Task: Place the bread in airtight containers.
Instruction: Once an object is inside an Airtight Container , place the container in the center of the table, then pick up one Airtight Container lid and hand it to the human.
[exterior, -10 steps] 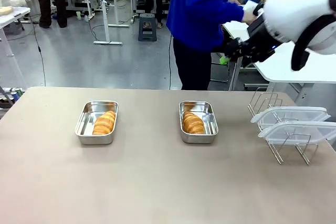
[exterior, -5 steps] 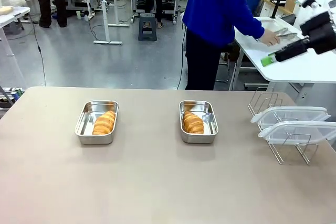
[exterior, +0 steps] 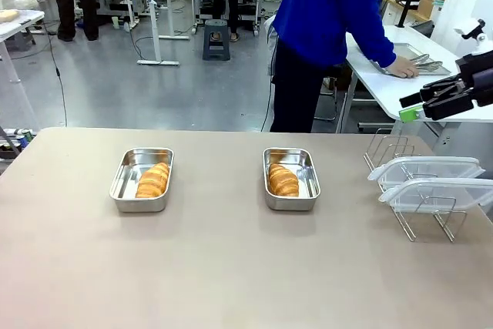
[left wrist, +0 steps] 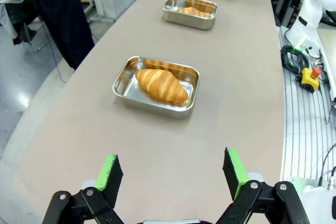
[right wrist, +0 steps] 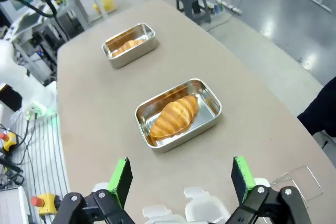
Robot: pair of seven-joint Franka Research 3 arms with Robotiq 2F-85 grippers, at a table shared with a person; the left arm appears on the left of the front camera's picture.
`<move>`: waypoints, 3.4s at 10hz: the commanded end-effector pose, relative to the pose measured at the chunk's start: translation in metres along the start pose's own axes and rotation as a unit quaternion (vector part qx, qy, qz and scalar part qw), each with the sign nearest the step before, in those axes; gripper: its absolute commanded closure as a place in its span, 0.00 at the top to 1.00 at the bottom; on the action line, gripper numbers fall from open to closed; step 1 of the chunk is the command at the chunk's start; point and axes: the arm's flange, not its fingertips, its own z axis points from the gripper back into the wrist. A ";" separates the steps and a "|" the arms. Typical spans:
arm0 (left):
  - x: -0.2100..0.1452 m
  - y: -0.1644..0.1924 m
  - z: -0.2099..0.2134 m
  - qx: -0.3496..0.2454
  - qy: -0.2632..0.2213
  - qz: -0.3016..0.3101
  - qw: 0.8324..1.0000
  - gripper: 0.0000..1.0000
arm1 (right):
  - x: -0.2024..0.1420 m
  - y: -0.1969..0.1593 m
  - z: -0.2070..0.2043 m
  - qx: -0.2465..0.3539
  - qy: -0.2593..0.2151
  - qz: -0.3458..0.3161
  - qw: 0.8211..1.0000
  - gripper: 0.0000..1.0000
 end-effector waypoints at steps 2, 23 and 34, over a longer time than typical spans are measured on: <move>-0.001 -0.001 0.000 0.000 -0.003 -0.011 1.000 1.00 | 0.008 0.001 -0.002 -0.004 0.004 0.002 1.000 1.00; -0.001 -0.001 0.000 0.000 -0.003 -0.011 1.000 1.00 | -0.017 0.068 0.021 -0.019 0.380 0.212 0.900 1.00; -0.001 -0.001 0.000 0.000 -0.003 -0.011 1.000 1.00 | -0.059 0.058 -0.024 -0.020 0.424 0.227 0.876 1.00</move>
